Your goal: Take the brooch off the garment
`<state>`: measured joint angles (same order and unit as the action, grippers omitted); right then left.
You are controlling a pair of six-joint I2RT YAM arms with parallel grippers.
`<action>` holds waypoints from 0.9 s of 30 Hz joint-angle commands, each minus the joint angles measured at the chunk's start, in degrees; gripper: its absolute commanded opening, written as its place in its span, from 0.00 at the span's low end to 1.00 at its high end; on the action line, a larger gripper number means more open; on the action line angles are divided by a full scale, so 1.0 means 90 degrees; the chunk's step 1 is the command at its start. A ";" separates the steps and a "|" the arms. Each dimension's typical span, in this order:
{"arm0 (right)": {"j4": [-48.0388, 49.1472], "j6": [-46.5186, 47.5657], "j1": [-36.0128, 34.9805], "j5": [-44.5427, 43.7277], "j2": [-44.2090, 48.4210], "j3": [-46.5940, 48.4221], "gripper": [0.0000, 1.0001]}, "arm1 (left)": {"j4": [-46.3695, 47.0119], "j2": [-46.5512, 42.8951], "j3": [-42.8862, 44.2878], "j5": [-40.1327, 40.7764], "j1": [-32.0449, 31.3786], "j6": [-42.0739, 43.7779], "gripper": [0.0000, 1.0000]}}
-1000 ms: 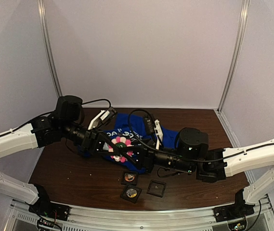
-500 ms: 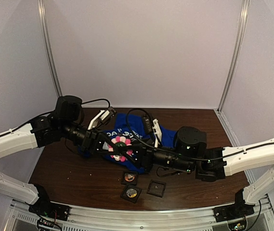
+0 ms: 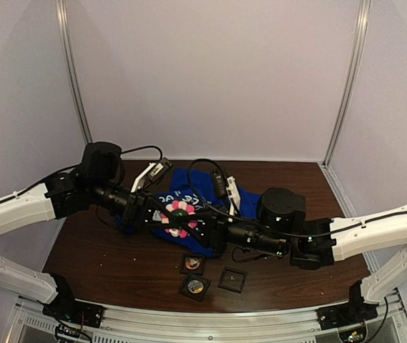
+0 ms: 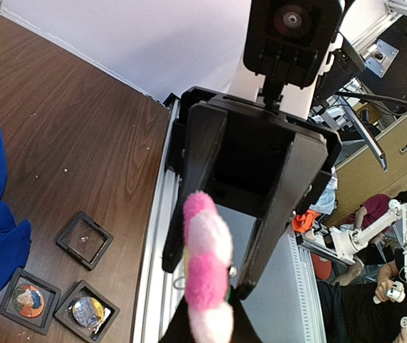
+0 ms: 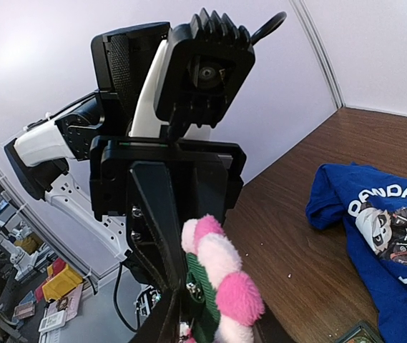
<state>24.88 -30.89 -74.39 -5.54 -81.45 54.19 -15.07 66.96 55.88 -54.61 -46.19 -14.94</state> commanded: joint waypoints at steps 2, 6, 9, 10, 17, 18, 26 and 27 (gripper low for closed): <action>-0.0630 -0.0080 0.0107 -0.0599 -0.0194 0.0045 0.28 | 0.0132 -0.0278 0.0051 -0.0422 -0.0052 0.0151 0.00; -0.0682 -0.0101 0.0124 -0.0570 -0.0245 0.0093 0.27 | 0.0141 -0.0276 0.0051 -0.0451 -0.0045 0.0151 0.00; -0.0734 -0.0152 0.0136 -0.0568 -0.0283 0.0120 0.24 | 0.0151 -0.0285 0.0046 -0.0456 -0.0052 0.0156 0.00; -0.0763 -0.0171 0.0139 -0.0580 -0.0286 0.0121 0.24 | 0.0151 -0.0295 0.0043 -0.0453 -0.0044 0.0156 0.00; -0.0978 -0.0275 0.0175 -0.0698 -0.0376 0.0178 0.17 | 0.0151 -0.0341 0.0036 -0.0426 -0.0045 0.0161 0.00; -0.1003 -0.0286 0.0184 -0.0694 -0.0388 0.0187 0.16 | 0.0151 -0.0349 0.0035 -0.0426 -0.0049 0.0164 0.00; -0.1200 -0.0316 0.0196 -0.0677 -0.0533 0.0320 0.14 | 0.0151 -0.0364 0.0033 -0.0435 -0.0053 0.0173 0.00; -0.1255 -0.0322 0.0193 -0.0669 -0.0565 0.0353 0.14 | 0.0151 -0.0375 0.0032 -0.0442 -0.0050 0.0175 0.00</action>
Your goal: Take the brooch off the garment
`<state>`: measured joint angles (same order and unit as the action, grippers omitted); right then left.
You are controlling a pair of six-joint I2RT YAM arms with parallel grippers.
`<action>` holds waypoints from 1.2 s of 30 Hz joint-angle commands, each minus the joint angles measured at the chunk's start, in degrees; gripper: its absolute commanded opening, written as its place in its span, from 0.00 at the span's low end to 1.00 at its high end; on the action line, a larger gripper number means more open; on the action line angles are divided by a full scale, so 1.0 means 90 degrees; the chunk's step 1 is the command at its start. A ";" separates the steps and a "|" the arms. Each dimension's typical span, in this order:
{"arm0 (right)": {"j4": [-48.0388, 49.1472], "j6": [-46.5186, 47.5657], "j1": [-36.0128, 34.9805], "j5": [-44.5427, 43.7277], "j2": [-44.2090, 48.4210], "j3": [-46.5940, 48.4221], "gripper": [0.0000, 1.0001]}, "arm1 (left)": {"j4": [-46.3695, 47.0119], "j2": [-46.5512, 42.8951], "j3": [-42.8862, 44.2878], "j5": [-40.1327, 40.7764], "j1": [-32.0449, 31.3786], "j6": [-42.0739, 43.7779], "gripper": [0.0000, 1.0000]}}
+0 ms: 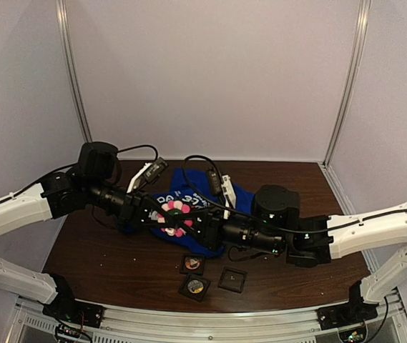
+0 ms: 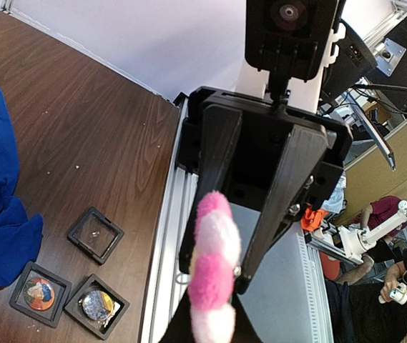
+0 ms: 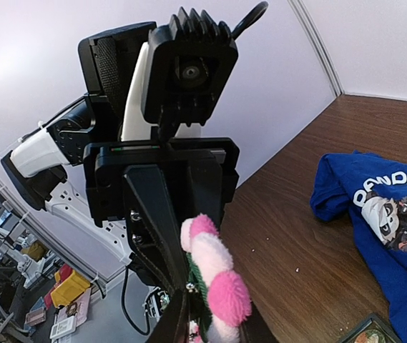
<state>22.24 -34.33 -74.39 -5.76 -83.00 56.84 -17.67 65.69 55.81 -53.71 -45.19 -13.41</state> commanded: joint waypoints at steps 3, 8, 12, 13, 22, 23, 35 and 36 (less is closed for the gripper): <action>-0.1125 0.0027 0.0210 -0.0634 -0.0478 0.0179 0.13 | 0.0422 -0.0228 0.0039 -0.0544 -0.0164 0.0024 0.00; -0.1288 -0.0093 0.0274 -0.0578 -0.0560 0.0259 0.13 | 0.0417 -0.0255 0.0044 -0.0558 -0.0164 0.0038 0.00; -0.1465 -0.0176 0.0336 -0.0514 -0.0622 0.0328 0.12 | 0.0394 -0.0250 0.0050 -0.0565 -0.0164 0.0054 0.00; -0.1493 -0.0185 0.0352 -0.0493 -0.0635 0.0346 0.12 | 0.0392 -0.0257 0.0049 -0.0565 -0.0164 0.0053 0.00; -0.1808 -0.0207 0.0451 -0.0178 -0.0901 0.0623 0.12 | 0.0343 -0.0258 0.0062 -0.0565 -0.0174 0.0093 0.00; -0.1814 -0.0209 0.0455 -0.0135 -0.0926 0.0641 0.12 | 0.0335 -0.0258 0.0067 -0.0565 -0.0182 0.0098 0.00; -0.1820 -0.0163 0.0466 -0.0001 -0.1013 0.0715 0.11 | 0.0242 -0.0234 0.0098 -0.0528 -0.0223 0.0162 0.00; -0.1838 -0.0188 0.0464 -0.0057 -0.1010 0.0711 0.11 | 0.0244 -0.0237 0.0098 -0.0521 -0.0223 0.0162 0.00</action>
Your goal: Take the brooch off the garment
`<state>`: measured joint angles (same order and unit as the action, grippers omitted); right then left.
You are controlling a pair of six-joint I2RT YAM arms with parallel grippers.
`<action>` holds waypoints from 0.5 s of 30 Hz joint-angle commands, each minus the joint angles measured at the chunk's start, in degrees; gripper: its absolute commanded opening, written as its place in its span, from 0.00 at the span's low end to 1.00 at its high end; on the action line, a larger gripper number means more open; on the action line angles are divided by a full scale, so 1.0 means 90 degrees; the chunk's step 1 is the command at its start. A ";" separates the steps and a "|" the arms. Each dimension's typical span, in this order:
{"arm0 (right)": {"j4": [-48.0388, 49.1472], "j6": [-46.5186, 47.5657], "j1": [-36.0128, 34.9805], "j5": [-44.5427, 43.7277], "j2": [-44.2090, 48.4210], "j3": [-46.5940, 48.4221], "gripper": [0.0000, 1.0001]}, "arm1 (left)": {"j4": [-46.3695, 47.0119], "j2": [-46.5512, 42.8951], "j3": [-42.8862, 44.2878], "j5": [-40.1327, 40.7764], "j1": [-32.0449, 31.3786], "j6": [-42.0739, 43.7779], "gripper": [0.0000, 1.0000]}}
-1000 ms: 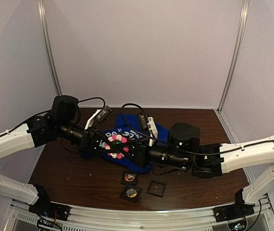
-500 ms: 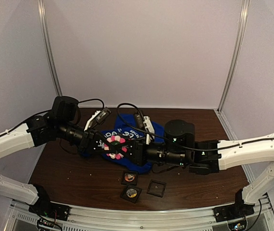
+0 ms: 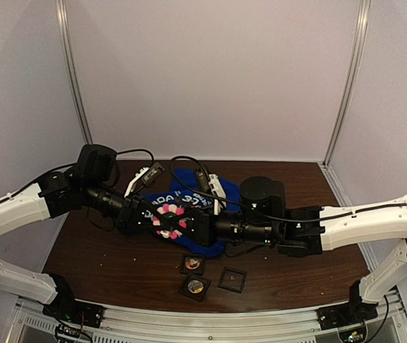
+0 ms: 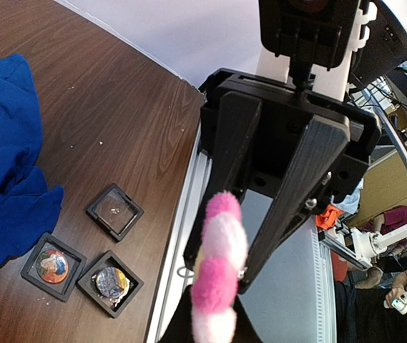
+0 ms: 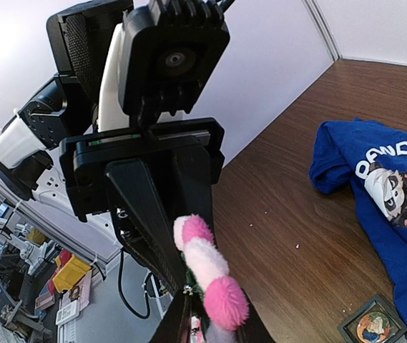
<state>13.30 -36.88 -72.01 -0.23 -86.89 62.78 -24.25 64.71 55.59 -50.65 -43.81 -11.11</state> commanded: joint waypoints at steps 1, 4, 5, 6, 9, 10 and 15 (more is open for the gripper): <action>-0.0882 0.0032 0.0213 -0.0763 -0.0556 0.0041 0.10 | 0.0976 -0.0136 0.0122 -0.0845 -0.0376 -0.0091 0.00; -0.1093 -0.0229 0.0214 -0.1227 -0.0473 -0.0009 0.06 | 0.0981 -0.0188 0.0107 -0.0742 -0.0376 -0.0093 0.00; -0.1171 -0.0331 0.0221 -0.1386 -0.0421 -0.0041 0.06 | 0.0992 -0.0196 0.0103 -0.0703 -0.0371 -0.0112 0.00; -0.1221 -0.0407 0.0239 -0.1527 -0.0362 -0.0087 0.06 | 0.1003 -0.0206 0.0102 -0.0667 -0.0369 -0.0127 0.00; -0.1260 -0.0593 0.0288 -0.1747 -0.0174 -0.0280 0.06 | 0.1015 -0.0231 0.0102 -0.0546 -0.0366 -0.0165 0.00; -0.1291 -0.0640 0.0305 -0.1788 -0.0135 -0.0315 0.06 | 0.1015 -0.0243 0.0095 -0.0494 -0.0354 -0.0169 0.00; -0.1438 -0.0828 0.0326 -0.2063 -0.0050 -0.0385 0.05 | 0.1177 -0.0352 0.0017 -0.0439 -0.0287 -0.0278 0.00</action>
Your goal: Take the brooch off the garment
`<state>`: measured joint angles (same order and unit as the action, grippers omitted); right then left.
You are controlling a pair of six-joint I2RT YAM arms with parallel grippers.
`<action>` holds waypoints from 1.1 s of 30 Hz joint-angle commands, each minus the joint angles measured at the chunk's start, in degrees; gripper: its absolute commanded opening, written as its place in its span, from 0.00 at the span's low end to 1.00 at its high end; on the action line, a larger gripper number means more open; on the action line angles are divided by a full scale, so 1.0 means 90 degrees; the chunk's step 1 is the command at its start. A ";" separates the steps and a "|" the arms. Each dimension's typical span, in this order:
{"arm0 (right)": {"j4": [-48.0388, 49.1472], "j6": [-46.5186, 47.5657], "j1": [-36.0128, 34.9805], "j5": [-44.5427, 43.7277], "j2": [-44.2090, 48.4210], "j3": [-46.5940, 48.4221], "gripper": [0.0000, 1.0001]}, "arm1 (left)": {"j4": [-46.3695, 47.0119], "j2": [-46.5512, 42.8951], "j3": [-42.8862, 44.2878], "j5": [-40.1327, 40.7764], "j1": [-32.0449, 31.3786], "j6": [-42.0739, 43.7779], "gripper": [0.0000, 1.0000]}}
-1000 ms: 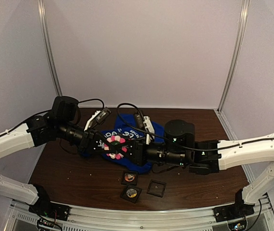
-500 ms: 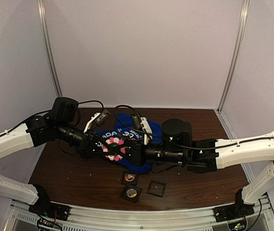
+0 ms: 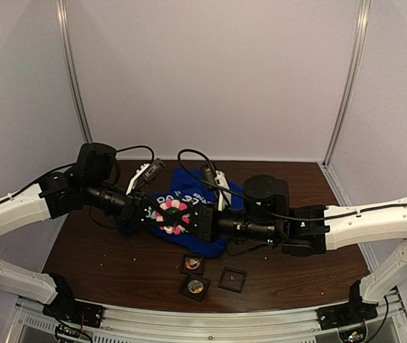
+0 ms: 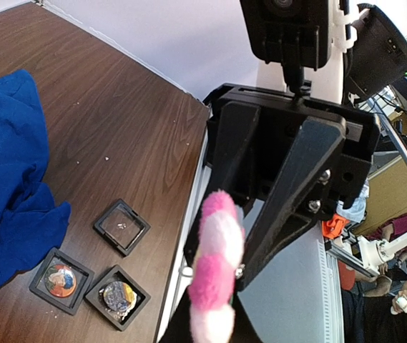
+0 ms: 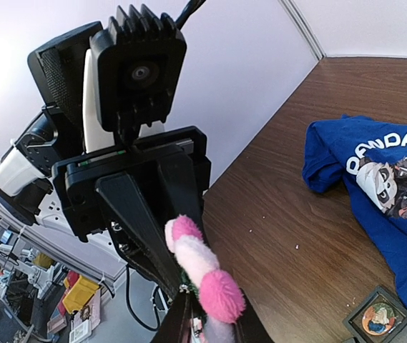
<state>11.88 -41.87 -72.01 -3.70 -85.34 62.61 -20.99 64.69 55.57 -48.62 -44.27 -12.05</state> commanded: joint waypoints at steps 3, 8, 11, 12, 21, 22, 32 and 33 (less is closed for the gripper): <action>-0.1213 -0.0273 0.0328 -0.1717 -0.0102 -0.0495 0.05 | 0.0811 -0.0326 0.0024 -0.0664 -0.0235 -0.0184 0.00; -0.0645 0.0104 0.0334 -0.1399 0.0160 -0.0759 0.08 | 0.0760 -0.0266 0.0046 -0.0562 -0.0237 -0.0208 0.00; -0.0028 0.0536 0.0333 -0.0804 0.0310 -0.0912 0.15 | 0.0699 -0.0198 0.0070 -0.0555 -0.0237 -0.0190 0.00; 0.0196 0.0662 0.0329 -0.0578 0.0358 -0.0937 0.18 | 0.0672 -0.0167 0.0087 -0.0547 -0.0237 -0.0171 0.00; 0.1407 0.0947 0.0406 0.0879 0.0713 -0.1309 0.59 | 0.0497 -0.0046 0.0163 -0.0380 -0.0237 -0.0096 0.00; 0.1471 0.0884 0.0455 0.0994 0.0731 -0.1370 0.61 | 0.0497 -0.0041 0.0163 -0.0389 -0.0232 -0.0096 0.00; 0.1205 0.1617 0.0630 0.1514 0.1233 -0.1854 0.79 | 0.0577 -0.0020 0.0173 -0.0504 -0.0123 -0.0171 0.00; 0.1035 0.1725 0.0628 0.1508 0.1229 -0.1835 0.80 | 0.0591 -0.0018 0.0180 -0.0543 -0.0086 -0.0179 0.00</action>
<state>25.63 -32.01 -66.39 8.14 -76.36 46.50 -17.98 64.71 55.66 -51.42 -45.93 -13.74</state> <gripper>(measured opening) 0.774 0.064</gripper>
